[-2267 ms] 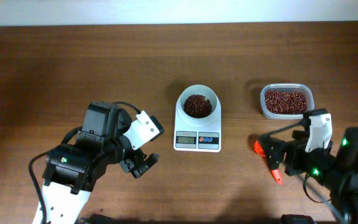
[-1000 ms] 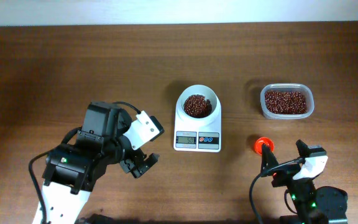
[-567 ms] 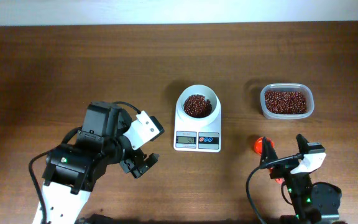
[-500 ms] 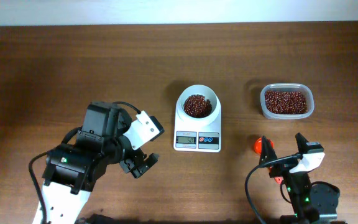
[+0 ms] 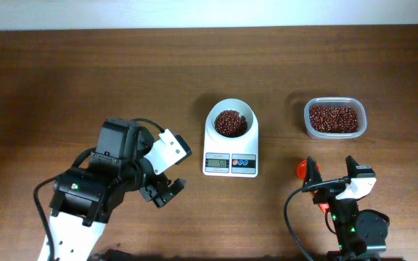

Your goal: Scoop and weigh 50g on scale

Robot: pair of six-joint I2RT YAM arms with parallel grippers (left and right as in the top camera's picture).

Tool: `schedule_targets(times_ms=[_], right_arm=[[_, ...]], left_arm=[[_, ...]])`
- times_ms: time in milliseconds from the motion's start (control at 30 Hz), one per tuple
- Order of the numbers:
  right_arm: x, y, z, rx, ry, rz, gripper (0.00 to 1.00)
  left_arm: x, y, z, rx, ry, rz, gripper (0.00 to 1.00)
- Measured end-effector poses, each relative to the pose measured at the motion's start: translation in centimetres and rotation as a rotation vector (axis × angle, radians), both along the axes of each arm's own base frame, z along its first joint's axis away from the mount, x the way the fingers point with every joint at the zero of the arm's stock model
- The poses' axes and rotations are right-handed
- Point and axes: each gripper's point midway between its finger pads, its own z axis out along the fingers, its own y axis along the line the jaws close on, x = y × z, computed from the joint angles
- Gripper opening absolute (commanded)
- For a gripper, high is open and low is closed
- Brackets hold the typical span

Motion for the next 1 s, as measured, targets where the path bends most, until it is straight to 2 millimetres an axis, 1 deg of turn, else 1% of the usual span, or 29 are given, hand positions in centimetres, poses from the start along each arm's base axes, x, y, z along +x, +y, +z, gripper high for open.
schedule_targets(times_ms=[100,200,400,633,867,1000], right_arm=[[0.13,-0.06,0.50,0.000,-0.031,-0.003,0.99],[0.17,-0.13,0.00,0.000,-0.019,-0.008,0.99],[0.18,-0.32,-0.02,-0.061,-0.023,-0.014,0.99],[0.18,-0.32,-0.03,-0.071,-0.023,-0.013,0.99],[0.18,-0.38,-0.02,-0.141,-0.028,-0.010,0.99],[0.18,-0.38,-0.02,-0.145,-0.029,-0.010,0.99]], left_arm=[[0.00,0.00,0.00,0.000,0.000,0.000,0.99],[0.00,0.00,0.00,0.000,0.000,0.000,0.99],[0.00,0.00,0.00,0.000,0.000,0.000,0.99],[0.00,0.00,0.00,0.000,0.000,0.000,0.99],[0.00,0.00,0.00,0.000,0.000,0.000,0.99],[0.00,0.00,0.00,0.000,0.000,0.000,0.99]])
